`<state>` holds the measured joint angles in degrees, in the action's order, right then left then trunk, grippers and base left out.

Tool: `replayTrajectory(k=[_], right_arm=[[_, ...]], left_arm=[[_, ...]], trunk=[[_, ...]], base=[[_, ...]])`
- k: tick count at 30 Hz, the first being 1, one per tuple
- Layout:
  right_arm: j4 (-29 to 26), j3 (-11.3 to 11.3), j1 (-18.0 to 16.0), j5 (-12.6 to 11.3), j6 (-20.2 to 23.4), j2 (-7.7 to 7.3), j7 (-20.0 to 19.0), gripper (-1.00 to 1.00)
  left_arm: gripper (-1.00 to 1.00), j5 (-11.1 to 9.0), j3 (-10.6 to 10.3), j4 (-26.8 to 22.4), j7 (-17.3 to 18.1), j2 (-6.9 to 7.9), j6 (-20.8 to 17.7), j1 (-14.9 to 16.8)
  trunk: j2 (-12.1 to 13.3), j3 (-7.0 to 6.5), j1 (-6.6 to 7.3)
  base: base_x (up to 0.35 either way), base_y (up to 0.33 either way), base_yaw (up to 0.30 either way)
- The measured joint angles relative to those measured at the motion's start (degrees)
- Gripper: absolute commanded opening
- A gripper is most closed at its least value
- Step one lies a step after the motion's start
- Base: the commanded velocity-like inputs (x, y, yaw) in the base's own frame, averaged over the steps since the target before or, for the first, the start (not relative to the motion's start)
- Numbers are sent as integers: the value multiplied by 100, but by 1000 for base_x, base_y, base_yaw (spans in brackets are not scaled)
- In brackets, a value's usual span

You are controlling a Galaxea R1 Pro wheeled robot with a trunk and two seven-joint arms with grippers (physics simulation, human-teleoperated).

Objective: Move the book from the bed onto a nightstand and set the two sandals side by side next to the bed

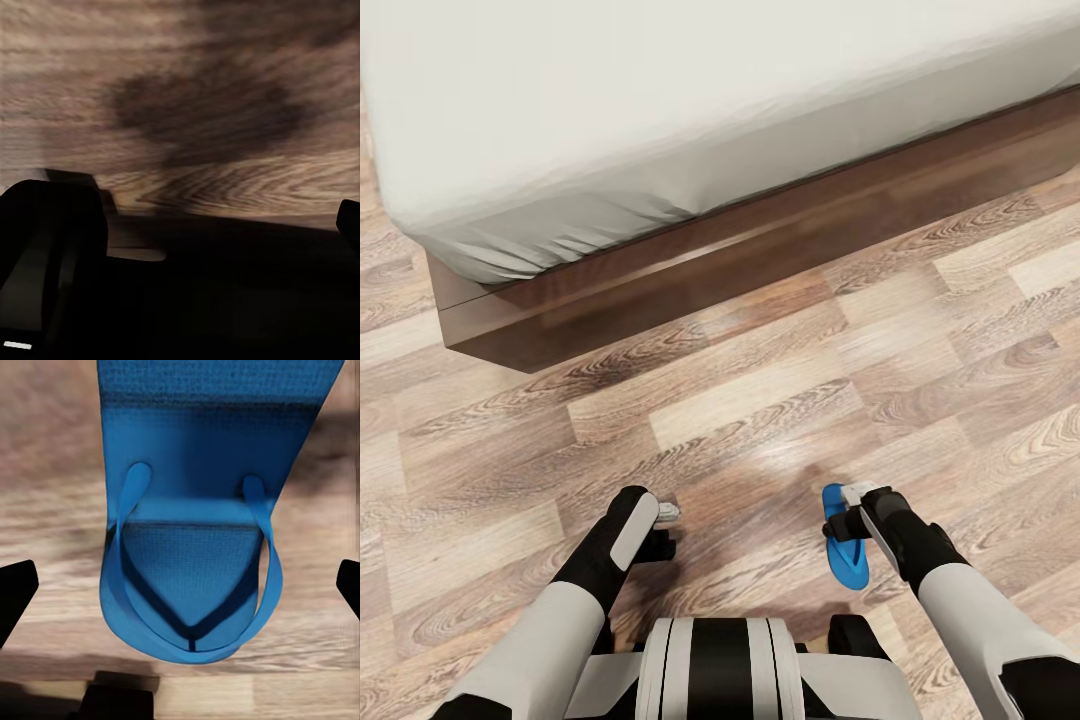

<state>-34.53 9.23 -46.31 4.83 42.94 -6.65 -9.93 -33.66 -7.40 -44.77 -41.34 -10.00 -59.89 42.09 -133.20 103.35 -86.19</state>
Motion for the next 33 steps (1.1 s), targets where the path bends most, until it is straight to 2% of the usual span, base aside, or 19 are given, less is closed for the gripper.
replayTrajectory(k=[33], right_arm=[[77,-33,0,-58,-158,2,-50,100]], left_arm=[[100,0,0,0,4,0,0,0]], trunk=[[0,0,0]], base=[[0,0,0]])
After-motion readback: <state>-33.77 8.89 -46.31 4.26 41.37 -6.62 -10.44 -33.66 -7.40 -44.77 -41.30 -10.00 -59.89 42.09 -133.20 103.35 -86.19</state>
